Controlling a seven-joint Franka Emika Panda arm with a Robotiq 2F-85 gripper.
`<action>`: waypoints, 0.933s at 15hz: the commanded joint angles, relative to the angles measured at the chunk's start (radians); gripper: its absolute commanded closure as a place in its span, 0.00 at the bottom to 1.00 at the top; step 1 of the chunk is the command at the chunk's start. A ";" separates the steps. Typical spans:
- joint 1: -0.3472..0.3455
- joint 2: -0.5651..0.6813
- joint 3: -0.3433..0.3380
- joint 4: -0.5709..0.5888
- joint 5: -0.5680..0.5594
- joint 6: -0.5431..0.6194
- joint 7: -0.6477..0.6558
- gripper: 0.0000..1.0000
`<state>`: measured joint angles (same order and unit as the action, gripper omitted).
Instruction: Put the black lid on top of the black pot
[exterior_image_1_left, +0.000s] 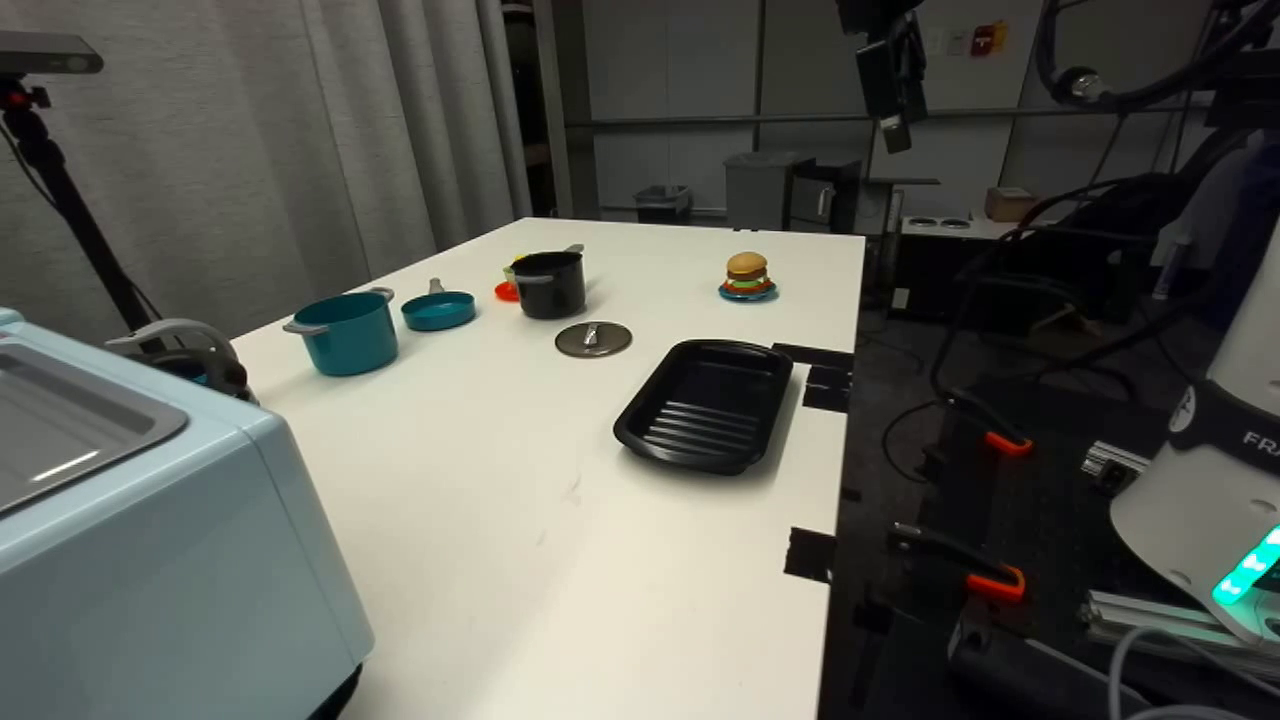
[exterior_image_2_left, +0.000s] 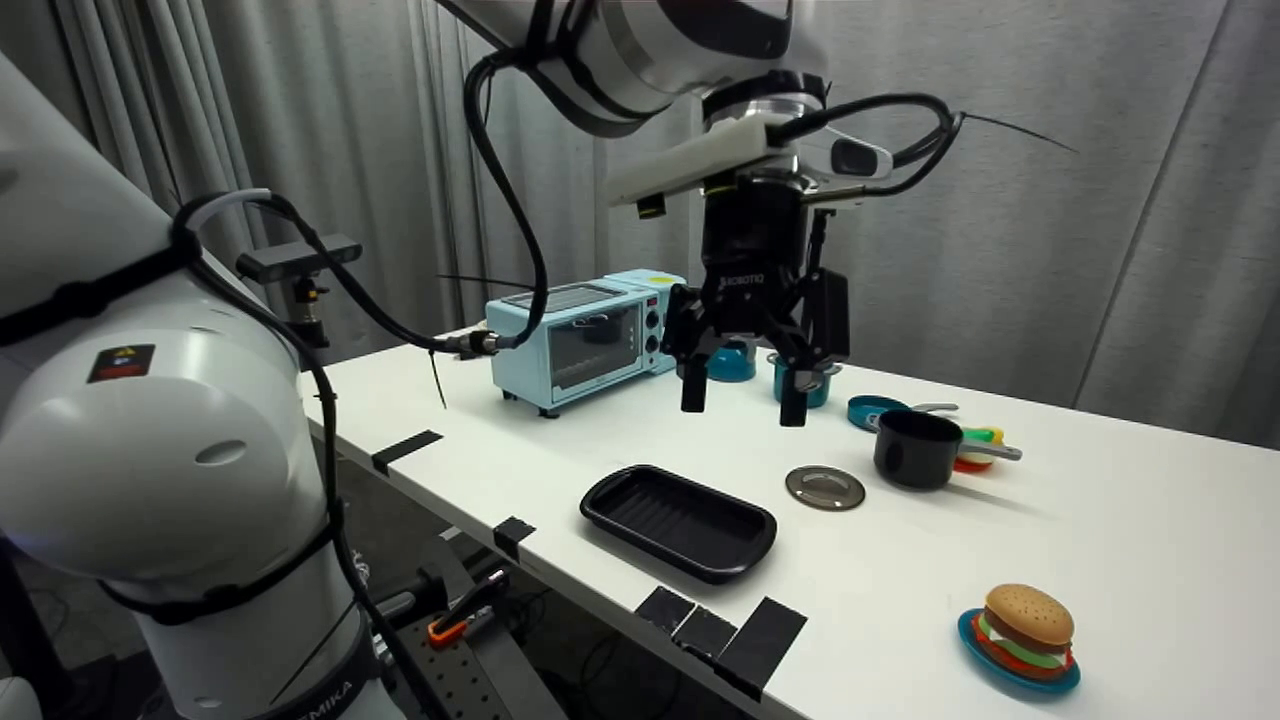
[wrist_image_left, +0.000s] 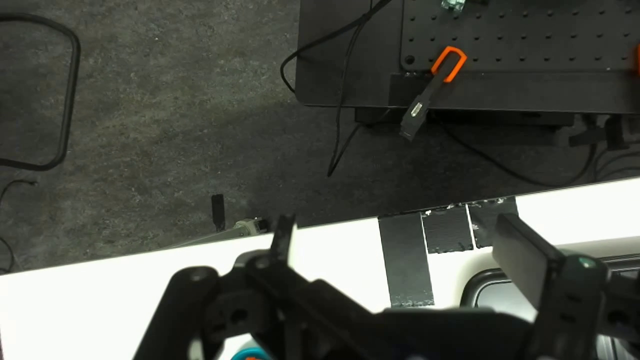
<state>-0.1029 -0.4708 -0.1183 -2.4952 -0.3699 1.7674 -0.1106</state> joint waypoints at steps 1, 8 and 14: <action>-0.002 0.000 0.003 0.002 0.002 -0.003 -0.001 0.00; 0.032 0.116 0.040 0.110 0.161 0.029 0.105 0.00; 0.032 0.283 0.077 0.223 0.245 0.169 0.248 0.00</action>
<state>-0.0760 -0.2906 -0.0472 -2.3515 -0.1696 1.8879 0.0782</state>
